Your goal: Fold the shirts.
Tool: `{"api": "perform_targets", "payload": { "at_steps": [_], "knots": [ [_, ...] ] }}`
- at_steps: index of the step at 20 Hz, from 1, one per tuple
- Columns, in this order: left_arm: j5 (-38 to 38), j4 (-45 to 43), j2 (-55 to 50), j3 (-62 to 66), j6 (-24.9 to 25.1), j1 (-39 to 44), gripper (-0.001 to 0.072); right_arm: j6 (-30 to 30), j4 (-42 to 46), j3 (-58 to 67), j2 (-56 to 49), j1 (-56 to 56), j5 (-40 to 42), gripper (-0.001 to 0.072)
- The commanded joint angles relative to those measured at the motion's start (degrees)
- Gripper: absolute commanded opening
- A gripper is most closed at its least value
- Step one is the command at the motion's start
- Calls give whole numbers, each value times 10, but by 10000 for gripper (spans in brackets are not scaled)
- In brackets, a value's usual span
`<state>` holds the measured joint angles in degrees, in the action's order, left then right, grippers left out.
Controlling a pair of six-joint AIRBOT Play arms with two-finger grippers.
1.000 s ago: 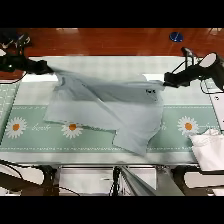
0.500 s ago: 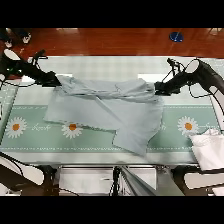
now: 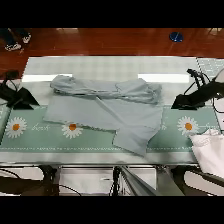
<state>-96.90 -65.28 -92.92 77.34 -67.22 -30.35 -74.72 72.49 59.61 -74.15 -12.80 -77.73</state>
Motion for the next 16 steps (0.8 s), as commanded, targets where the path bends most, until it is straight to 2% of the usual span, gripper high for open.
{"api": "perform_targets", "payload": {
  "at_steps": [1,4,10,16],
  "knots": [
    [1,-35,34,-133,7,-49,581,35,-50,-94,62,-55,20,497],
    [54,-39,30,-176,21,-57,581,70,-59,-132,95,-70,21,496],
    [164,-21,25,-181,20,-40,581,72,-64,-146,108,-71,11,496],
    [232,61,22,-181,48,-25,581,68,-73,-146,108,-71,11,496]
  ]
}}
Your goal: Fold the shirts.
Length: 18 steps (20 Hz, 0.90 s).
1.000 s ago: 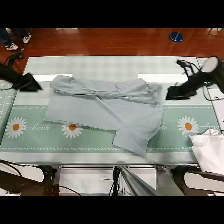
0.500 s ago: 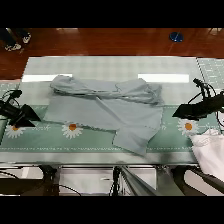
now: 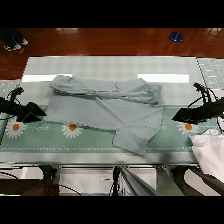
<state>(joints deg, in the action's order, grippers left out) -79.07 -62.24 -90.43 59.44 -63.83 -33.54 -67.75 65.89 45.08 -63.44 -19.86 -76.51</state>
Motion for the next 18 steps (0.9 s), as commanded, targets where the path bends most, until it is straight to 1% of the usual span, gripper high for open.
{"api": "perform_targets", "payload": {
  "at_steps": [1,2,3,7,11,15,16,18],
  "knots": [
    [58,32,-7,-2,16,12,581,-2,-12,-1,1,0,-1,496],
    [59,31,-14,-2,16,18,581,-4,-15,-1,1,0,-1,496],
    [60,29,-19,0,17,20,560,-6,-16,-1,1,0,-2,496],
    [71,29,-19,1,18,21,557,-8,-16,-1,1,0,-7,496],
    [38,9,-20,3,16,31,556,-12,-27,-1,1,0,-9,495],
    [10,-56,-24,16,-29,65,547,-12,-39,-1,1,0,-9,494],
    [-3,-72,-27,20,-40,77,546,-12,-41,-1,1,0,-10,493],
    [-43,-77,-43,22,-67,98,545,-12,-41,-1,1,0,-14,493]
  ]
}}
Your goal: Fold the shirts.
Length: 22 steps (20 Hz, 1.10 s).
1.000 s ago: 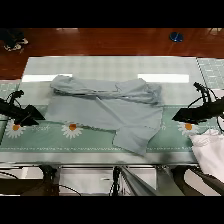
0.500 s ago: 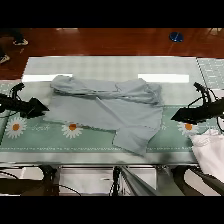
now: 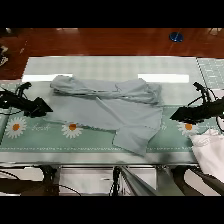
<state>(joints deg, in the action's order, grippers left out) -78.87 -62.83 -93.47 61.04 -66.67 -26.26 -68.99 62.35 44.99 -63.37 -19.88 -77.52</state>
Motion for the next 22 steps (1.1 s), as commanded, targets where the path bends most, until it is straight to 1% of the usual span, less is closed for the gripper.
{"api": "perform_targets", "payload": {
  "at_steps": [1,3,4,5,6,9,12,15,19,21,22],
  "knots": [
    [-74,-71,-26,6,-53,36,545,0,-6,0,0,0,-7,493],
    [-110,-64,-55,6,-66,56,532,1,-6,0,0,0,-10,492],
    [-112,-62,-65,6,-78,64,413,1,-6,0,0,0,-10,484],
    [-111,-62,-70,6,-79,68,125,1,-6,0,0,0,-13,475],
    [-108,-62,-69,6,-73,70,35,1,-6,0,0,0,-20,475],
    [-100,-63,-50,15,-59,66,33,1,-3,0,0,0,-20,475],
    [-79,-67,-29,31,-58,63,33,1,-5,0,0,0,-10,475],
    [-75,-66,-24,50,-58,62,33,3,-4,0,0,0,-12,475],
    [-86,-25,-19,57,-37,62,32,3,-8,0,0,0,-24,475],
    [-91,-20,-10,63,-30,62,31,3,-6,0,0,0,-27,486],
    [-92,-20,-4,65,-27,62,31,6,-3,0,0,0,-24,538]
  ]
}}
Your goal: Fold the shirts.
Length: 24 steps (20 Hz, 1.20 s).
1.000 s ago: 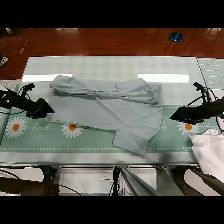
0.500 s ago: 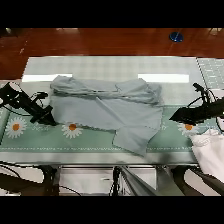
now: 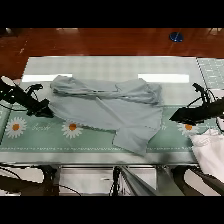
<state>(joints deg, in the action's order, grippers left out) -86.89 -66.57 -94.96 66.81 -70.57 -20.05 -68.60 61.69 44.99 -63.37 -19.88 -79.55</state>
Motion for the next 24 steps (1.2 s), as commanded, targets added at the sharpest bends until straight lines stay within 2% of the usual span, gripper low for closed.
{"api": "perform_targets", "payload": {
  "at_steps": [1,3,7,12,16,19,20,22,24],
  "knots": [
    [-12,17,17,9,16,0,31,3,5,0,0,0,0,553],
    [-12,19,26,12,20,0,31,3,-4,-4,0,0,2,594],
    [-12,26,28,12,20,0,31,3,-40,-62,0,0,7,594],
    [-12,47,32,12,26,0,31,16,-135,-162,0,5,100,586],
    [-12,51,32,12,31,0,31,8,-161,-207,0,77,181,569],
    [-12,55,32,12,58,0,32,-27,-167,-213,0,147,285,403],
    [-12,56,32,12,61,-1,32,-39,-167,-213,0,164,313,293],
    [-7,56,32,14,61,0,32,-53,-179,-212,0,179,350,25],
    [-13,60,35,27,61,0,31,-32,-195,-199,1,179,334,23]
  ]
}}
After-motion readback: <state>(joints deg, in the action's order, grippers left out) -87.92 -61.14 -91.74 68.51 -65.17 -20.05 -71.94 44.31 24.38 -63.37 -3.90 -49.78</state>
